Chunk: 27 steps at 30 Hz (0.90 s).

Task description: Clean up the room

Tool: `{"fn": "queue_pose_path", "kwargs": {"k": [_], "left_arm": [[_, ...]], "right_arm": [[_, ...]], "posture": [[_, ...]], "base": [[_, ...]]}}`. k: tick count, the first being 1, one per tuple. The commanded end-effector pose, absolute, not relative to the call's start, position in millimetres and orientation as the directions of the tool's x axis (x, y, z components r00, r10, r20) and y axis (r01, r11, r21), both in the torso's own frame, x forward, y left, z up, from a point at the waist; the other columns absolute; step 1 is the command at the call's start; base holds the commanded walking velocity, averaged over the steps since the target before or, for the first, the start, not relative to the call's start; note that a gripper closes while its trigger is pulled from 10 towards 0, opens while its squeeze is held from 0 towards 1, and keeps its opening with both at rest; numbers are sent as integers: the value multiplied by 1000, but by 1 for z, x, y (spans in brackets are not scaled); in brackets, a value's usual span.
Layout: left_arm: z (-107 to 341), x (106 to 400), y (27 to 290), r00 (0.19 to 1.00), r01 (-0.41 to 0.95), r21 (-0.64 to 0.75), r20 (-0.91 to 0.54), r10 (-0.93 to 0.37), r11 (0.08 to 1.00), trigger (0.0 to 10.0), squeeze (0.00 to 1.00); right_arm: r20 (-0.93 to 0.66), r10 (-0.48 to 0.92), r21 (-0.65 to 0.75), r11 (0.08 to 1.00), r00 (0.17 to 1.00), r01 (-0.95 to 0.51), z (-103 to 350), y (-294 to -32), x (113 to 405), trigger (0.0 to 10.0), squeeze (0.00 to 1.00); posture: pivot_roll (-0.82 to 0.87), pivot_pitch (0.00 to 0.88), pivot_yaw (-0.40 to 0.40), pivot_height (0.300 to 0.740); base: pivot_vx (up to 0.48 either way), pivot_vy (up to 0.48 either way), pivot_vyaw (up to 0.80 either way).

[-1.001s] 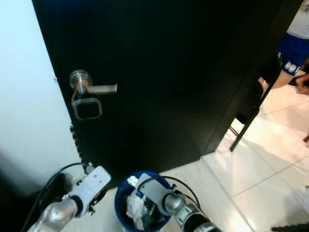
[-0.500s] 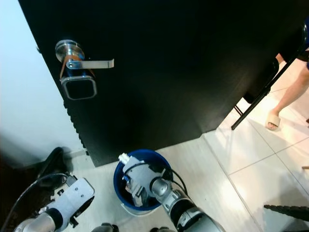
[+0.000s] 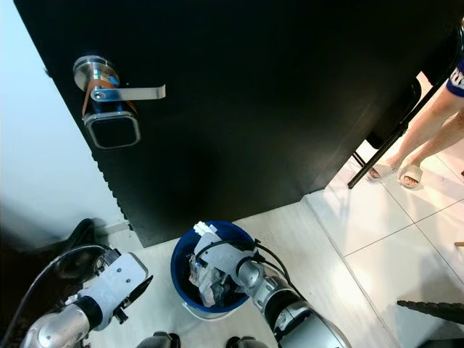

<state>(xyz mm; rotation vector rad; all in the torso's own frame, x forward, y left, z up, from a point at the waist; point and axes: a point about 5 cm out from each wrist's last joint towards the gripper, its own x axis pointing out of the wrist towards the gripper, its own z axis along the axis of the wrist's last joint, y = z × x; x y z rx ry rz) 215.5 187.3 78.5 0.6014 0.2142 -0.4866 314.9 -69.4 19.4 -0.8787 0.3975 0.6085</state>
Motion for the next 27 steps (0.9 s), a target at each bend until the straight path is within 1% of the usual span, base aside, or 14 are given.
{"fn": "queue_pose_path", "kwargs": {"k": [1,6,7,8,9,11,12,20,21,22,23,24,26,27], "left_arm": [[75,211,182,851,523,469,-337,-403,712,10000,0],[75,213,183,846,530,471,-342,-408,705,10000,0],[75,213,183,846,531,471,-343,-409,704,10000,0],[75,213,183,846,531,471,-343,-409,704,10000,0],[75,213,183,845,532,471,-343,-409,704,10000,0],[75,213,183,845,532,471,-343,-409,704,10000,0],[75,214,183,845,532,471,-343,-410,703,10000,0],[74,221,182,848,528,476,-338,-407,704,10000,0],[74,223,181,849,526,477,-334,-408,704,10000,0],[74,223,181,849,526,477,-334,-408,704,10000,0],[74,226,179,851,524,478,-330,-409,705,10000,0],[74,231,176,865,499,464,-312,-392,732,10000,0],[74,231,176,865,499,464,-312,-392,732,10000,0],[75,235,174,875,481,453,-301,-379,751,10000,0]], "right_arm": [[-588,301,-593,471,751,-653,12,-76,310,10000,0],[-580,289,-602,479,762,-639,14,-77,313,10000,0],[-575,290,-597,490,765,-635,15,-77,313,10000,388],[-575,290,-597,490,765,-635,15,-77,313,10000,388],[-567,291,-598,499,771,-628,16,-76,314,10000,1000],[-561,291,-599,503,775,-623,17,-76,315,10000,1000],[-546,287,-619,494,787,-610,18,-75,315,10000,0],[-505,267,-645,515,821,-565,20,-75,317,10000,0],[-497,264,-641,531,827,-554,20,-77,317,10000,0],[-497,264,-641,531,827,-554,20,-77,317,10000,0],[-486,257,-634,554,835,-539,21,-79,318,10000,0],[-464,239,-588,637,853,-499,22,-84,319,10000,0],[-464,239,-588,637,853,-499,22,-84,319,10000,0],[-449,224,-552,692,865,-466,24,-88,320,10000,0]], "posture": [[134,275,-141,740],[134,273,-139,740],[134,273,-139,740],[134,273,-139,740],[138,271,-138,740],[138,271,-138,740],[138,259,-137,740],[131,227,-131,740],[126,197,-125,740],[126,197,-125,740],[125,191,-124,740],[119,146,-115,740],[119,146,-115,740],[117,138,-113,740]], "base": [[0,0,0],[0,0,0],[0,0,0],[0,0,0],[0,0,0],[0,0,0],[0,0,0],[0,0,0],[0,0,0],[0,0,0],[0,0,0],[0,0,0],[0,0,0],[0,0,0]]}}
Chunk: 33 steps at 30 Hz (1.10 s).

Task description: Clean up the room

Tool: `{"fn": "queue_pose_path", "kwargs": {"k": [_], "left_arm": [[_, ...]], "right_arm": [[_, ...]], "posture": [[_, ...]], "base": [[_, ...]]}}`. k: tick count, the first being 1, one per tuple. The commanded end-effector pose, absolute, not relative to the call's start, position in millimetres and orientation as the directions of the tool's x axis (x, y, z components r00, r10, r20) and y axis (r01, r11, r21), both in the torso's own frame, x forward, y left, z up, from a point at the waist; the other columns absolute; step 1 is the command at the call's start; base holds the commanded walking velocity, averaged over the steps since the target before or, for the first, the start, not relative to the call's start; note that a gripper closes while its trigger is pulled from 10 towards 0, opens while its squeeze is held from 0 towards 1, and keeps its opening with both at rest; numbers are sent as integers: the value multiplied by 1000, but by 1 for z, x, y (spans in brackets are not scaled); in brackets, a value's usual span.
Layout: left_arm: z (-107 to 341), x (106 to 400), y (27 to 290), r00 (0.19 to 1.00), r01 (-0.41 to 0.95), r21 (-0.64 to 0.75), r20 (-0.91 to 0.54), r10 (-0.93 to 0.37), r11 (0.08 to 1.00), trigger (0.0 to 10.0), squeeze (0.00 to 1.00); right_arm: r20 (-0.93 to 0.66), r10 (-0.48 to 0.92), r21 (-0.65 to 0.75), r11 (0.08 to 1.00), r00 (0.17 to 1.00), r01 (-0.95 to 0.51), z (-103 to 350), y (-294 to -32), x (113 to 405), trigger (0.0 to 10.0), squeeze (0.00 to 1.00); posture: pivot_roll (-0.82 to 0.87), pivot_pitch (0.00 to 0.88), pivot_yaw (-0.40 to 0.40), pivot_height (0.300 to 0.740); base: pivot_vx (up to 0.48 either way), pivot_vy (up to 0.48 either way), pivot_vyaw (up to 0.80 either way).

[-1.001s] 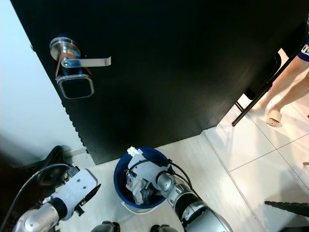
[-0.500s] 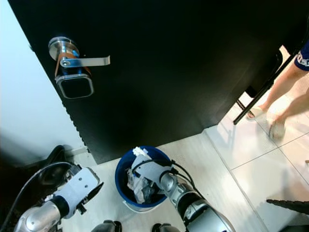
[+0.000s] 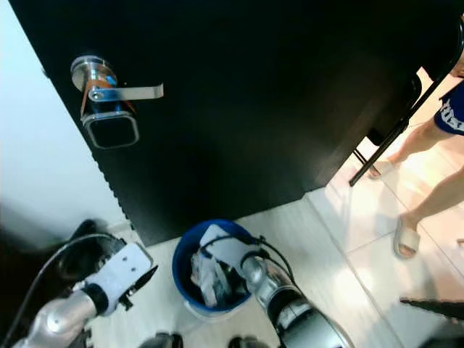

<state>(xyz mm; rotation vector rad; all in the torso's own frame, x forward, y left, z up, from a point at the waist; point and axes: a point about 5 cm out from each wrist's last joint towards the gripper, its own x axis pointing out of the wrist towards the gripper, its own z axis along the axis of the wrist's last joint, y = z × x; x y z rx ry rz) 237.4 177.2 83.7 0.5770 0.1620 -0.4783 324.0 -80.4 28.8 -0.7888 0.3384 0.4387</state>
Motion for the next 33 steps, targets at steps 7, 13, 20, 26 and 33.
{"fn": "queue_pose_path", "kwargs": {"k": [7,13,20,26,33], "left_arm": [[77,247,170,921,369,310,-252,-298,876,10000,0],[78,275,155,949,272,224,-224,-222,936,10000,0],[75,278,147,947,272,206,-228,-225,940,10000,0],[72,276,151,961,171,84,-232,-148,982,10000,0],[73,280,153,967,138,43,-220,-126,989,10000,0]], "right_arm": [[-374,182,-427,837,910,-343,33,-99,326,10000,0],[-248,57,-125,988,967,-91,36,-135,309,10000,0],[-237,83,-104,988,968,-110,33,-134,302,10000,0],[-258,99,-80,989,961,-124,30,-129,302,10000,0],[-257,106,-62,990,961,-126,34,-131,298,10000,0]], "posture": [[104,104,-102,740],[66,12,-71,740],[66,12,-71,740],[66,0,-83,740],[64,0,-90,740]], "base": [[0,0,0],[0,0,0],[0,0,0],[0,0,0],[0,0,0]]}}
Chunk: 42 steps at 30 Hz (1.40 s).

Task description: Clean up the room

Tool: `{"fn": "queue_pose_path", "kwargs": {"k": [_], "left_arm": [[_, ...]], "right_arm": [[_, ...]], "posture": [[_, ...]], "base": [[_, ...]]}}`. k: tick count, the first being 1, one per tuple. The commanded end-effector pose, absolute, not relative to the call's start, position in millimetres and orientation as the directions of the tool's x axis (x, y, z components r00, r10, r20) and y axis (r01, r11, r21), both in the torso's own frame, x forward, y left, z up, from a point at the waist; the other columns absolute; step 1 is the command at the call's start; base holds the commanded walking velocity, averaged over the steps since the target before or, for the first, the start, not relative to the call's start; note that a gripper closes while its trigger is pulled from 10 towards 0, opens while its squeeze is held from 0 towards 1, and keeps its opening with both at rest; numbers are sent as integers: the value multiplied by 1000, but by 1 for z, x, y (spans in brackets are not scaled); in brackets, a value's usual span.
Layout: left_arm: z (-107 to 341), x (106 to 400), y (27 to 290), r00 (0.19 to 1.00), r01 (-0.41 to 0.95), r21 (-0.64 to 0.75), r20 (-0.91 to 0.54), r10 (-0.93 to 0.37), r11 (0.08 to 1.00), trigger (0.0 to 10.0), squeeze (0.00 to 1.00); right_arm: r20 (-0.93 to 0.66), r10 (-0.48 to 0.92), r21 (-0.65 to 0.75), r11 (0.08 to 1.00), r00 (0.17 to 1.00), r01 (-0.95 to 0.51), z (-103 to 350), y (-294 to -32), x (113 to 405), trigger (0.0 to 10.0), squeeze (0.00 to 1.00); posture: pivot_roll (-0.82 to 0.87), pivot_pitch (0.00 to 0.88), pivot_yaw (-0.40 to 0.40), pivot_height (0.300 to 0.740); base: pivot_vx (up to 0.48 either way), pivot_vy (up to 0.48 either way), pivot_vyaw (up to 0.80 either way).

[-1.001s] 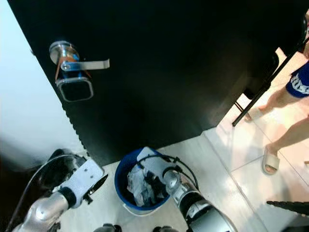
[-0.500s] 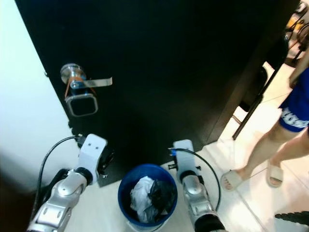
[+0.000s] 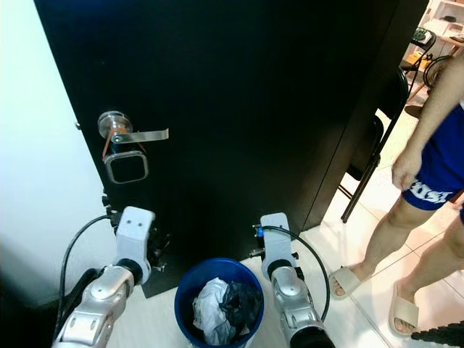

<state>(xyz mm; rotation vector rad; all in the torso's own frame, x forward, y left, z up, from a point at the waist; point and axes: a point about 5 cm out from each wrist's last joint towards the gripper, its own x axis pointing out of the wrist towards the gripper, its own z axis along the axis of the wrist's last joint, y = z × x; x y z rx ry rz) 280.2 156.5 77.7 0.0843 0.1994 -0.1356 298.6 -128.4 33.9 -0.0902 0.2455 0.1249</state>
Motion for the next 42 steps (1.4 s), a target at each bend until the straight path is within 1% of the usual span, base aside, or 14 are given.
{"fn": "queue_pose_path", "kwargs": {"k": [1,7,10,42], "left_arm": [[73,280,153,968,136,43,-220,-124,990,10000,0],[72,280,152,968,137,39,-219,-125,990,10000,0],[72,280,152,968,137,36,-219,-126,990,10000,0],[73,280,149,965,155,26,-216,-146,988,10000,0]], "right_arm": [[-258,107,-58,990,960,-126,34,-131,297,10000,0],[-258,109,-51,991,960,-126,34,-132,296,10000,0],[-259,110,-50,991,960,-127,34,-132,296,10000,0],[-260,118,-46,990,958,-134,42,-131,296,10000,0]], "posture": [[64,0,-91,740],[63,0,-93,740],[64,0,-93,740],[58,0,-91,740]], "base": [[0,0,0],[0,0,0],[-244,0,0],[-291,0,0]]}}
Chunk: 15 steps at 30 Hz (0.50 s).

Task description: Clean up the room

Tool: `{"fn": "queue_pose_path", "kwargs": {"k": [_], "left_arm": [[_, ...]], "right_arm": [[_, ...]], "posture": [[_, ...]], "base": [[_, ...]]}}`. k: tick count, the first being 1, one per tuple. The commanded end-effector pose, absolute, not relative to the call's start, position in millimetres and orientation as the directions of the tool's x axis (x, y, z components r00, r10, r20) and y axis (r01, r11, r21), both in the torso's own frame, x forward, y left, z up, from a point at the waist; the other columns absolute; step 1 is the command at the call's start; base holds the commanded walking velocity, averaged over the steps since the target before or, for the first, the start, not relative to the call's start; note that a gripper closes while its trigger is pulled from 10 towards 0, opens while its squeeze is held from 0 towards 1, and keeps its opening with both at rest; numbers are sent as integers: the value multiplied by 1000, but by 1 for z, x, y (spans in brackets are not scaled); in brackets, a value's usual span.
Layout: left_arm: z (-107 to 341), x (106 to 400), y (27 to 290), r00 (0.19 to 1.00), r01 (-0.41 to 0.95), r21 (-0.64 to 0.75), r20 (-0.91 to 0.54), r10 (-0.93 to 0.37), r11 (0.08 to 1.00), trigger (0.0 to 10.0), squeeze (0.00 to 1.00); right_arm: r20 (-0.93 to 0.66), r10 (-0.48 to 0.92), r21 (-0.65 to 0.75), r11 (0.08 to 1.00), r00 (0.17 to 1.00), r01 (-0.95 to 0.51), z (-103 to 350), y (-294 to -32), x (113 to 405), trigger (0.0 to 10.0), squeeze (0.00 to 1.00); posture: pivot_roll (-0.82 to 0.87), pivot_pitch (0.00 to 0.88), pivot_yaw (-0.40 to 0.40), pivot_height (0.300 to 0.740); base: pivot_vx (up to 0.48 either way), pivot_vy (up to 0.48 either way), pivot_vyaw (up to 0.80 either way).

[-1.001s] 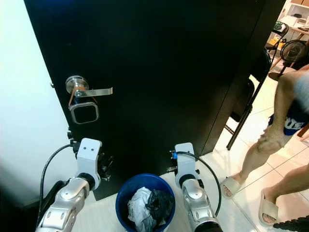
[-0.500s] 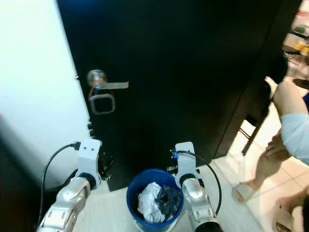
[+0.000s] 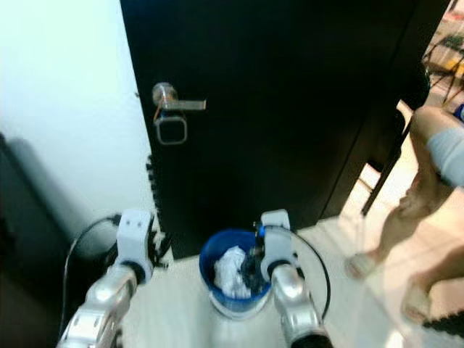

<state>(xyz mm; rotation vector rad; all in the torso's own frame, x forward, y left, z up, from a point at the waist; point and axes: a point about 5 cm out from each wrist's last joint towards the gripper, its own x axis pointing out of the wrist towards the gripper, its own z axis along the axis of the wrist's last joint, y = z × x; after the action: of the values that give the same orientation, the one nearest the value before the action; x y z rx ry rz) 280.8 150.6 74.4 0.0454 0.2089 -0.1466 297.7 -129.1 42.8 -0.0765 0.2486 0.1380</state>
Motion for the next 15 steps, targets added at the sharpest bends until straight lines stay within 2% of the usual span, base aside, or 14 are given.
{"fn": "queue_pose_path", "kwargs": {"k": [1,6,15], "left_arm": [[73,280,149,965,155,26,-216,-146,988,10000,0],[73,280,148,965,157,26,-217,-148,987,10000,0],[73,281,147,962,162,26,-226,-152,986,10000,0]], "right_arm": [[-260,118,-46,990,958,-134,42,-131,296,10000,0],[-261,115,-48,990,958,-132,43,-132,296,10000,0],[-265,108,-50,991,958,-126,42,-134,295,10000,0]], "posture": [[58,0,-91,740],[56,0,-89,740],[53,0,-87,740]], "base": [[-285,0,0],[-283,0,0],[0,0,0]]}}
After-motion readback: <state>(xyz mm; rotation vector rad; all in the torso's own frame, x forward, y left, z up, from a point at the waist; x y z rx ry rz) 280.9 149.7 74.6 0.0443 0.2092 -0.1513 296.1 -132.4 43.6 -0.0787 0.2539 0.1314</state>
